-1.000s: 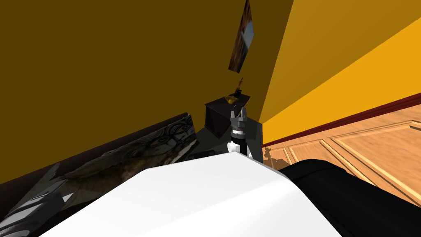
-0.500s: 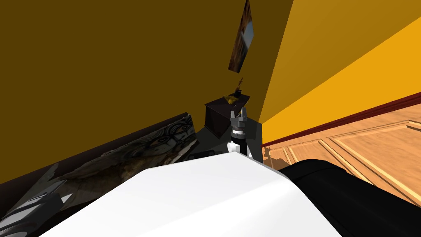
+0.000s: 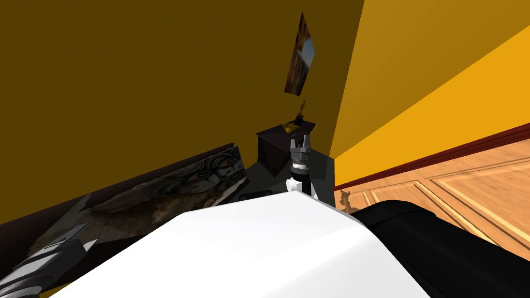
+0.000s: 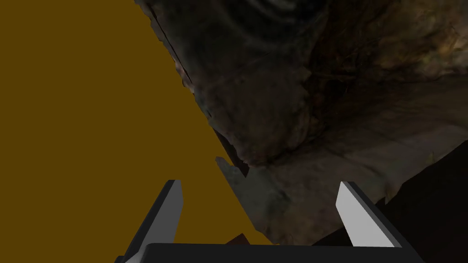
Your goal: Push the door open
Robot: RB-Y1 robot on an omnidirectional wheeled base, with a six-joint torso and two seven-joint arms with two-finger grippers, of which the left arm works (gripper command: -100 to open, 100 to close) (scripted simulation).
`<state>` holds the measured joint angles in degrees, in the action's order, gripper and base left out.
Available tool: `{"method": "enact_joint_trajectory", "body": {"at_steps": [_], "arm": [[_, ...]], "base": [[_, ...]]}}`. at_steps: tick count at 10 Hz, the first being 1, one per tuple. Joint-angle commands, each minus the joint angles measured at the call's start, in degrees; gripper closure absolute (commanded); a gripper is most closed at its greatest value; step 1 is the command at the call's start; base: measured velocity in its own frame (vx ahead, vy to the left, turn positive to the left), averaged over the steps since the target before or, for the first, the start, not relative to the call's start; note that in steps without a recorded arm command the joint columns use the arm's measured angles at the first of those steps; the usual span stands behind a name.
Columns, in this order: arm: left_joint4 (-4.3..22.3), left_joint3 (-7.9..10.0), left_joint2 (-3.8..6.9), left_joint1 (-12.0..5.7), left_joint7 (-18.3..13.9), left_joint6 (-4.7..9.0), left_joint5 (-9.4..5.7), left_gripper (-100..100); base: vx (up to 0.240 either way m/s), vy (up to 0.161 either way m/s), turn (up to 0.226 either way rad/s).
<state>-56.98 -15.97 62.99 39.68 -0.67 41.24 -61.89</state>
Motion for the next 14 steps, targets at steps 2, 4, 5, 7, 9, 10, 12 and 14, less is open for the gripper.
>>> {"method": "enact_joint_trajectory", "body": {"at_steps": [2,4,5,7,9,10,12,14], "arm": [[-0.3,0.45,-0.31,-0.28,-0.6,0.19,1.43,-100],[-0.4,0.76,-0.53,-0.47,-1.2,0.4,2.59,-100],[-0.5,0.95,-0.67,-0.58,-1.6,0.53,3.3,-100],[-0.7,1.34,-0.94,-0.81,-2.3,0.79,4.74,-100],[-0.8,1.66,-1.17,-1.01,-2.9,1.01,5.93,-100],[-0.9,1.87,-1.32,-1.13,-3.3,1.15,6.72,-100],[-1.1,2.28,-1.6,-1.37,-4.1,1.42,8.22,-100],[-1.2,2.69,-1.88,-1.6,-4.9,1.68,9.72,-100]], "base": [[0.052,-0.198,0.031],[0.005,-0.218,0.025],[0.033,-0.215,0.039],[0.028,-0.233,0.04],[0.017,-0.214,0.029],[0.022,-0.238,0.031],[0.002,-0.23,0.044],[0.019,-0.238,0.034]]}}
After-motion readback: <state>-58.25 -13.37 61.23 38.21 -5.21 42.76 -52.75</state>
